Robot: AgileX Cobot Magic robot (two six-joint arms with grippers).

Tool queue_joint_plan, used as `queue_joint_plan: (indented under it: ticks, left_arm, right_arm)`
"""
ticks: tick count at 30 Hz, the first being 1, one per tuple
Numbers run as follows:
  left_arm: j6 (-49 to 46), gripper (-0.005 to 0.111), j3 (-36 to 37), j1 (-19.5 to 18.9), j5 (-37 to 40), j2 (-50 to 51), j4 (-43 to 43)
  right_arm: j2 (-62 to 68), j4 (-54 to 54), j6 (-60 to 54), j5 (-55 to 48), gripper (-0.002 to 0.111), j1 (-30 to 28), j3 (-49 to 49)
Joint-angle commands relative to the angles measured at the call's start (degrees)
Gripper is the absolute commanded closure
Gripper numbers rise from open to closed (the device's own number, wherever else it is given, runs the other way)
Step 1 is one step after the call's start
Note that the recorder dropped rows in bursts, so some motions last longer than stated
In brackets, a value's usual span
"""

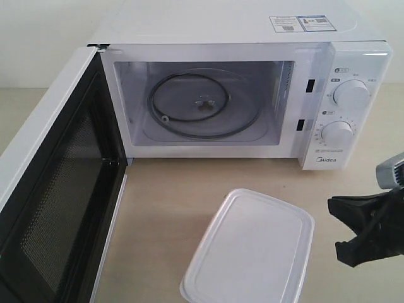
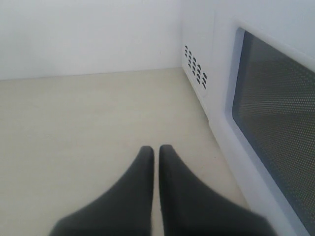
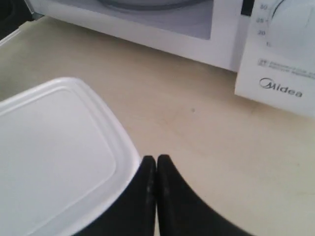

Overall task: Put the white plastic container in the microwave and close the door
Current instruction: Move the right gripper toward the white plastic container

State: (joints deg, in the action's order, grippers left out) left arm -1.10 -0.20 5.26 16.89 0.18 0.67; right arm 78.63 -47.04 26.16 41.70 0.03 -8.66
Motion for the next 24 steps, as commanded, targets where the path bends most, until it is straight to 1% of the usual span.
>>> queue_joint_plan:
  ticks: [1,3,5,7,13,17,24]
  left_arm:
    - [-0.2,0.102,0.2,-0.1,0.0,-0.2,0.5]
    - [-0.2,0.102,0.2,-0.1,0.0,-0.2,0.5]
    - [-0.2,0.102,0.2,-0.1,0.0,-0.2,0.5]
    - [-0.2,0.102,0.2,-0.1,0.0,-0.2,0.5]
    - [-0.2,0.102,0.2,-0.1,0.0,-0.2,0.5]
    - [-0.2,0.102,0.2,-0.1,0.0,-0.2,0.5]
    - [-0.2,0.102,0.2,-0.1,0.0,-0.2,0.5]
  right_arm:
    - [0.0,-2.1,5.9,-4.1,0.109,0.0,0.3]
    - [0.0,-3.2,11.1,-5.1,0.109,0.0,0.3]
    - [0.0,-6.5,16.6,-5.1,0.109,0.0,0.3]
    - [0.0,-10.5,19.6,-4.9,0.109,0.0,0.3]
    - [0.6,-12.0,20.0,-4.7,0.109,0.0,0.3]
    - [5.7,-12.3,20.0,-3.9,0.109,0.0,0.0]
    - [17.5,-14.5,20.1,4.8,0.109,0.0,-4.4]
